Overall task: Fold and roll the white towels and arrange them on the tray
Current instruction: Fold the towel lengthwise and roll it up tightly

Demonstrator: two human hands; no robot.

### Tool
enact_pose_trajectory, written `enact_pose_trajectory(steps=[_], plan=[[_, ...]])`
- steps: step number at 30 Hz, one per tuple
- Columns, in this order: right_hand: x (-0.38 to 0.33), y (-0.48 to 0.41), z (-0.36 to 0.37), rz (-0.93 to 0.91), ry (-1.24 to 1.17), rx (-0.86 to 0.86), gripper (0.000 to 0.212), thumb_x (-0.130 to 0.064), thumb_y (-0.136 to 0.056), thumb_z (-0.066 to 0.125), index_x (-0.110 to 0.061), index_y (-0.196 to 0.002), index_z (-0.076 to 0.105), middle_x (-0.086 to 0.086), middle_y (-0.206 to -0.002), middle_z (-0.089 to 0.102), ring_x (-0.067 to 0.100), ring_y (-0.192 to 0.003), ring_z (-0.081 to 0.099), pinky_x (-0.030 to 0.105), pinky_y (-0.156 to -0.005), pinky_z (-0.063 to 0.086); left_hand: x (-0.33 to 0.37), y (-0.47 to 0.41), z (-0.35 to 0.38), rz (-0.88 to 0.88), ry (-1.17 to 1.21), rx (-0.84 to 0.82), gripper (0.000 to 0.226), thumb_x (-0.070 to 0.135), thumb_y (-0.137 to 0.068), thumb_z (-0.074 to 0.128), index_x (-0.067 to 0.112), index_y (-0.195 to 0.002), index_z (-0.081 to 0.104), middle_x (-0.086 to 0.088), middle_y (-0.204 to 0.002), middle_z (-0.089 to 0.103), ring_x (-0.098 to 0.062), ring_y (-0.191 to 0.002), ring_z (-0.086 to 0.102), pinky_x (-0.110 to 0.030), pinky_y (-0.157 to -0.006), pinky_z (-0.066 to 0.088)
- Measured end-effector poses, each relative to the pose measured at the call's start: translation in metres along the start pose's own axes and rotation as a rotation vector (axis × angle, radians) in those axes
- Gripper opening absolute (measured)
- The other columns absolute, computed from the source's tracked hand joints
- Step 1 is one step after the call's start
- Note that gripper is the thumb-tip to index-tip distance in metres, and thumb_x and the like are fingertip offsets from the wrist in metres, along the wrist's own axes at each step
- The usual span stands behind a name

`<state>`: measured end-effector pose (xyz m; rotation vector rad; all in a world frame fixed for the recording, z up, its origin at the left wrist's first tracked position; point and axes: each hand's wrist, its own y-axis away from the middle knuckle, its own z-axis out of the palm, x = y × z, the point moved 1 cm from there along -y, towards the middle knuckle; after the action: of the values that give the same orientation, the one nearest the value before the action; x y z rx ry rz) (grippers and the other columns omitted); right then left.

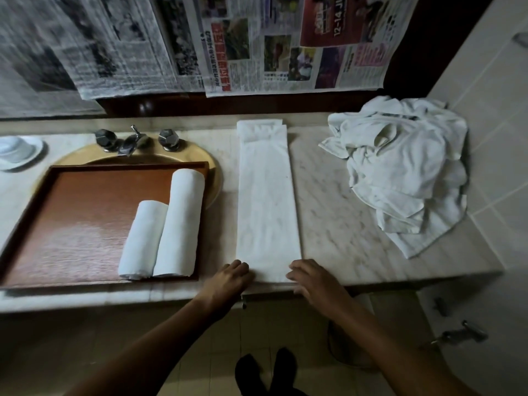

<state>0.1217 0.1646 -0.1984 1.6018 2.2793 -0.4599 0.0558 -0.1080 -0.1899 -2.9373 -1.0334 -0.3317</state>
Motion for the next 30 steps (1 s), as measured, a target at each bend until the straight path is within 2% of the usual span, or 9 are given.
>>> enact_pose_trajectory(steps=[3,7,10,13,16,21,24,26,30], plan=[[0.003,-0.004,-0.005,-0.017,0.007,-0.054,0.04,-0.005,-0.072,0.088,-0.014,-0.108,0.073,-0.002,-0.119,0.063,0.015,-0.107,0.06,0.032,-0.083,0.057,0.008,0.003,0.0,-0.068,0.045,0.019,0.049,0.002,-0.073,0.079,0.019,-0.116,0.063,0.001,-0.102,0.06,-0.018,-0.09,0.058,-0.03,-0.063,0.05],[0.004,0.0,-0.007,-0.048,0.02,-0.028,0.02,-0.009,-0.082,0.081,-0.016,-0.097,0.07,-0.004,-0.106,0.063,0.012,-0.097,0.057,0.031,-0.075,0.055,0.015,0.004,-0.001,-0.161,0.109,0.087,0.032,-0.005,-0.074,0.069,0.018,-0.092,0.058,0.001,-0.086,0.059,-0.018,-0.078,0.052,-0.029,-0.054,0.034],[0.008,0.002,-0.009,-0.042,0.021,-0.014,0.006,-0.016,-0.093,0.071,-0.018,-0.097,0.067,-0.006,-0.102,0.063,0.013,-0.094,0.055,0.031,-0.077,0.051,0.017,0.005,-0.004,-0.258,0.237,0.131,0.023,-0.005,-0.081,0.062,0.014,-0.094,0.067,-0.002,-0.093,0.064,-0.023,-0.082,0.06,-0.036,-0.055,0.046],[0.01,0.004,-0.009,-0.006,0.025,0.006,0.005,-0.021,-0.095,0.069,-0.022,-0.1,0.069,-0.009,-0.101,0.067,0.014,-0.095,0.057,0.032,-0.083,0.047,0.018,0.006,-0.007,-0.332,0.325,0.148,0.022,0.0,-0.086,0.065,0.016,-0.097,0.074,0.002,-0.102,0.065,-0.018,-0.085,0.064,-0.034,-0.066,0.052],[0.012,0.005,-0.012,0.064,-0.018,0.002,0.008,-0.024,-0.098,0.066,-0.024,-0.104,0.071,-0.011,-0.102,0.068,0.013,-0.098,0.055,0.033,-0.087,0.042,0.021,0.006,-0.01,-0.425,0.361,0.142,0.02,0.007,-0.088,0.068,0.021,-0.099,0.078,0.007,-0.102,0.069,-0.01,-0.088,0.063,-0.023,-0.069,0.046],[0.014,-0.008,-0.023,0.241,-0.088,-0.016,0.011,-0.035,-0.097,0.067,-0.031,-0.107,0.071,-0.015,-0.099,0.068,0.009,-0.103,0.051,0.035,-0.095,0.035,0.01,0.003,-0.025,-0.619,0.526,0.096,0.013,0.019,-0.084,0.08,0.024,-0.095,0.077,0.015,-0.08,0.07,0.003,-0.075,0.066,-0.016,-0.067,0.054],[0.013,-0.011,-0.023,0.32,-0.102,-0.027,0.007,-0.038,-0.096,0.068,-0.034,-0.102,0.067,-0.017,-0.093,0.066,0.008,-0.105,0.051,0.034,-0.093,0.031,0.002,-0.001,-0.031,-0.67,0.602,0.008,0.009,0.023,-0.082,0.085,0.026,-0.085,0.077,0.018,-0.073,0.068,0.011,-0.069,0.064,-0.003,-0.059,0.044],[0.012,-0.011,-0.022,0.363,-0.11,-0.039,0.008,-0.039,-0.095,0.067,-0.035,-0.101,0.067,-0.017,-0.091,0.067,0.008,-0.105,0.05,0.034,-0.092,0.03,-0.003,-0.005,-0.031,-0.689,0.638,-0.033,0.008,0.024,-0.081,0.086,0.026,-0.084,0.078,0.017,-0.073,0.071,0.014,-0.069,0.064,-0.003,-0.058,0.044],[0.01,-0.014,-0.025,0.44,-0.111,-0.046,0.006,-0.037,-0.093,0.066,-0.034,-0.098,0.068,-0.019,-0.091,0.067,0.009,-0.105,0.05,0.035,-0.093,0.03,-0.012,-0.013,-0.031,-0.703,0.667,-0.104,0.008,0.024,-0.082,0.086,0.028,-0.083,0.08,0.013,-0.071,0.074,0.009,-0.067,0.067,-0.007,-0.061,0.047]])
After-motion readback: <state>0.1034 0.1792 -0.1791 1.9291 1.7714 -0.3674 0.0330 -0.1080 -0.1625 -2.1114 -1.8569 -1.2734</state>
